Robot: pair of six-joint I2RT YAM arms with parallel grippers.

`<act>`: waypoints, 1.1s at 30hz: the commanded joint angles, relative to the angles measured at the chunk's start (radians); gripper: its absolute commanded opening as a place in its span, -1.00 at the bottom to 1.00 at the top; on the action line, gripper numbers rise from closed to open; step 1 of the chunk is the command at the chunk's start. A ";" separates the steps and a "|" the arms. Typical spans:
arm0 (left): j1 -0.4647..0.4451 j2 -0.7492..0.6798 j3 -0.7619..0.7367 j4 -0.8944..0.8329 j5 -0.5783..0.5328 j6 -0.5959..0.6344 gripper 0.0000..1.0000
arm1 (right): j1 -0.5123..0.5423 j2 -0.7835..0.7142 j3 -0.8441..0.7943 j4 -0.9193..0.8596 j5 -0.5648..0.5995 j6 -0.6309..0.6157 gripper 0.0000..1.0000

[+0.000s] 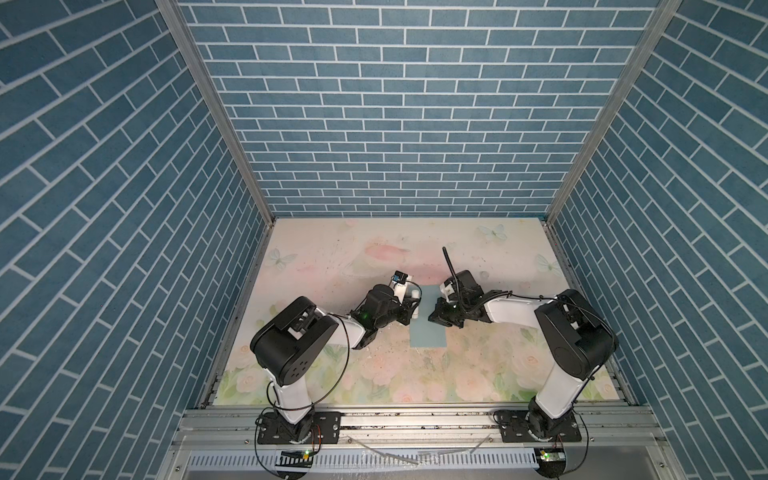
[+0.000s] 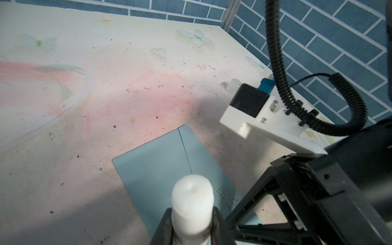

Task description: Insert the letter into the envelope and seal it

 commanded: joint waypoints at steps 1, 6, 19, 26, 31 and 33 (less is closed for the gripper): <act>-0.004 0.026 0.011 -0.032 -0.012 -0.002 -1.00 | 0.006 -0.024 -0.058 -0.103 0.009 -0.031 -1.00; -0.003 0.029 0.013 -0.032 -0.012 -0.004 -1.00 | 0.006 -0.055 -0.096 -0.132 0.004 -0.041 -1.00; -0.004 0.032 0.014 -0.032 -0.012 -0.003 -1.00 | 0.006 -0.058 -0.081 -0.127 0.028 -0.038 -1.00; -0.004 0.035 0.014 -0.032 -0.012 -0.003 -1.00 | 0.006 -0.036 -0.032 -0.114 0.054 -0.036 -1.00; -0.004 0.036 0.015 -0.030 -0.012 -0.003 -1.00 | 0.005 -0.016 0.005 -0.102 0.066 -0.033 -1.00; -0.004 0.036 0.015 -0.030 -0.011 -0.004 -1.00 | 0.003 -0.004 0.024 -0.098 0.064 -0.033 -1.00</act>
